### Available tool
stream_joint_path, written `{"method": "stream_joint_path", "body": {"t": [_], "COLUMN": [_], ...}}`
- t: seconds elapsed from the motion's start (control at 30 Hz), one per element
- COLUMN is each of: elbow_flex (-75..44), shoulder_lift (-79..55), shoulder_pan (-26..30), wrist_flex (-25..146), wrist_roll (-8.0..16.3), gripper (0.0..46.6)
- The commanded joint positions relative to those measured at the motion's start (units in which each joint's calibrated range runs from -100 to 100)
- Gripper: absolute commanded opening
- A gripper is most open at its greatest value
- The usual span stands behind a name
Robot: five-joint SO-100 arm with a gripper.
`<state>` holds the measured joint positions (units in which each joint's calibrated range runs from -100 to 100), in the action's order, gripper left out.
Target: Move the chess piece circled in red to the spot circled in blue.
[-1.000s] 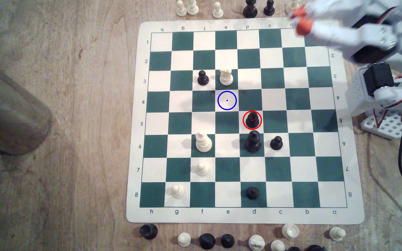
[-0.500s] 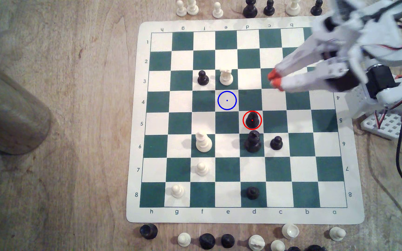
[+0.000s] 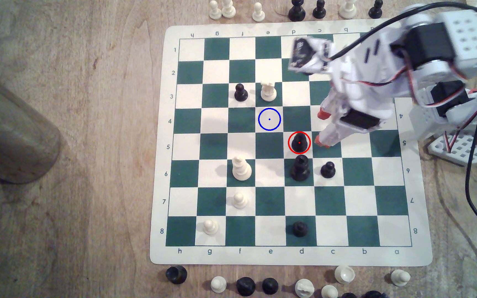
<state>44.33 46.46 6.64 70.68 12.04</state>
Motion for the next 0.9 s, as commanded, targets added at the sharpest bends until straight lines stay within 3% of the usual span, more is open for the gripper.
{"method": "stream_joint_path", "body": {"t": [0.0,0.33,0.5,0.87], "elbow_flex": [-5.16,-6.34,-6.52,-6.79], "shoulder_lift": [-3.85,-13.1,-18.79,-24.39], "shoulder_pan": [-0.58,-2.77,-2.77,-2.77], "wrist_flex": [-2.13,-6.3,-8.43,-11.71], "wrist_roll": [0.88,2.3,2.1,2.3], "gripper": [15.5,14.1,10.8,11.7]}}
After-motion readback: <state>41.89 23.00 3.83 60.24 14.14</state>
